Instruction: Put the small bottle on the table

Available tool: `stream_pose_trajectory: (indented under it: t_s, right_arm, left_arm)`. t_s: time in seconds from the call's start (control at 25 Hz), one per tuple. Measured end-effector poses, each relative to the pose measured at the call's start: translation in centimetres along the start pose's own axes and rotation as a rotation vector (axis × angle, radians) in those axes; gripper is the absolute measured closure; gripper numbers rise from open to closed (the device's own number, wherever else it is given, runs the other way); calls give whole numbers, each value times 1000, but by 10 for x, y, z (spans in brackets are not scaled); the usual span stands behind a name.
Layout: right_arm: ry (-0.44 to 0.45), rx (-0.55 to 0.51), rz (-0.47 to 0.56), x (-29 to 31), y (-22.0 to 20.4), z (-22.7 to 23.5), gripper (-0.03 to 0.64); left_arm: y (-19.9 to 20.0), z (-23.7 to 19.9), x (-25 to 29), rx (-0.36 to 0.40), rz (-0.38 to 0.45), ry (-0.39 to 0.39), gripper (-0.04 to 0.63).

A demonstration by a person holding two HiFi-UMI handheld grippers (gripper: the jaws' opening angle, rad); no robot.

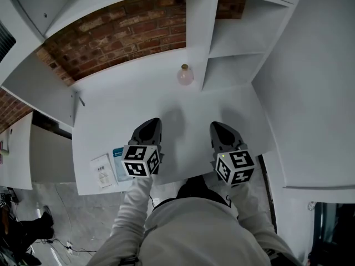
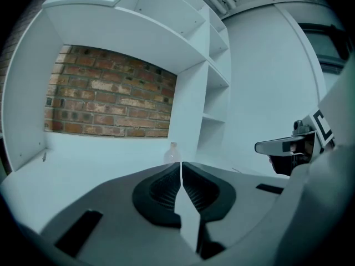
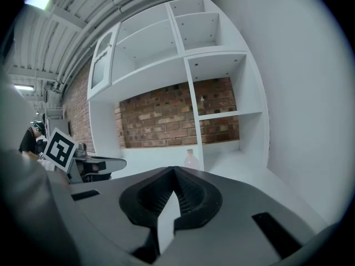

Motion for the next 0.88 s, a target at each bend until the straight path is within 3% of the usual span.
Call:
stream_pose_trajectory:
  t_s: [0.88]
  right_arm:
    - [-10,-78,8,-27,-6,-32,589]
  left_arm:
    - [-5,-1,-54,7,43,14,568]
Point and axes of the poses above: the fingertips, and each gripper's own axes: x forward along the fingers, z to its right, y out of its top, the point moved 10 cm from there along -x, backward along the fingers, and after that the axes turned 5 degrees about y, right-handed, at the moved point
